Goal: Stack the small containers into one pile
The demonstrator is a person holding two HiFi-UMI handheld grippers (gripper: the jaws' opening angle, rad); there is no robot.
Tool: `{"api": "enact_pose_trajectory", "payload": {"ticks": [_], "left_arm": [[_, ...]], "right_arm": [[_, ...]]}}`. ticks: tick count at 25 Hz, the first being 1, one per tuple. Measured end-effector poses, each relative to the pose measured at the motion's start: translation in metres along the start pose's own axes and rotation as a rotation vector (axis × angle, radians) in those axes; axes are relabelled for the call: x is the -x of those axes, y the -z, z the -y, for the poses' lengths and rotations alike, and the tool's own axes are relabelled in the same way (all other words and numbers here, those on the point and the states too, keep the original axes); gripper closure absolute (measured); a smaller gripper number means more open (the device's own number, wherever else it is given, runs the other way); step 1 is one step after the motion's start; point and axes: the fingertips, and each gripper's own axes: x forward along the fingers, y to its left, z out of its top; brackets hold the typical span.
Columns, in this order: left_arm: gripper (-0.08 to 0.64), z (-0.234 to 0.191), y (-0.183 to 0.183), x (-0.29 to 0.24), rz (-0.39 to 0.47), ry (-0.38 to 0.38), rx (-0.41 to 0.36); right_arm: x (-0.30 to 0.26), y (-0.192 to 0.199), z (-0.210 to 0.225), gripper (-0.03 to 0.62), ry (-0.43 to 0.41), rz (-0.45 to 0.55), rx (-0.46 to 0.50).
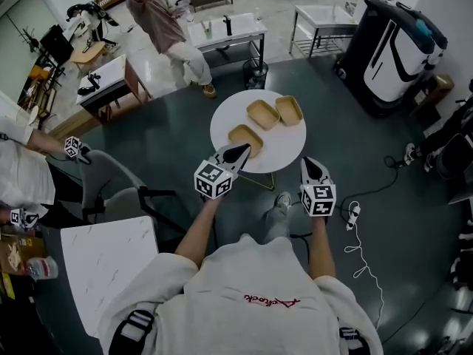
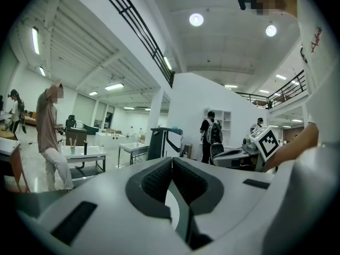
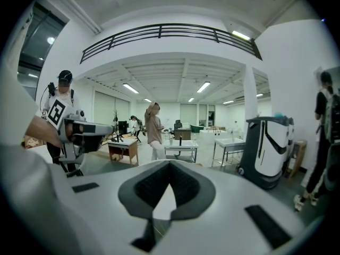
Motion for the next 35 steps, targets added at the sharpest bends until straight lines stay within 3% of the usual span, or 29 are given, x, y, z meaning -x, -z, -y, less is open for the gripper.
{"api": "enact_pose_trajectory", "payload": {"ticks": [16,35], "left_arm": [[0.548,-0.033,-0.001,-0.065,-0.008,-0.035,0.024],[0.548,-0.118,-0.037,-0.201,-0.022,-0.148,0.023]], "right_arm": [[-0.054,0.0,0.052,0.572,-0.034,-0.033,-0.005],[-0.189,-0.051,0.161,0.572,-0.144,-0.018,0.015]]}}
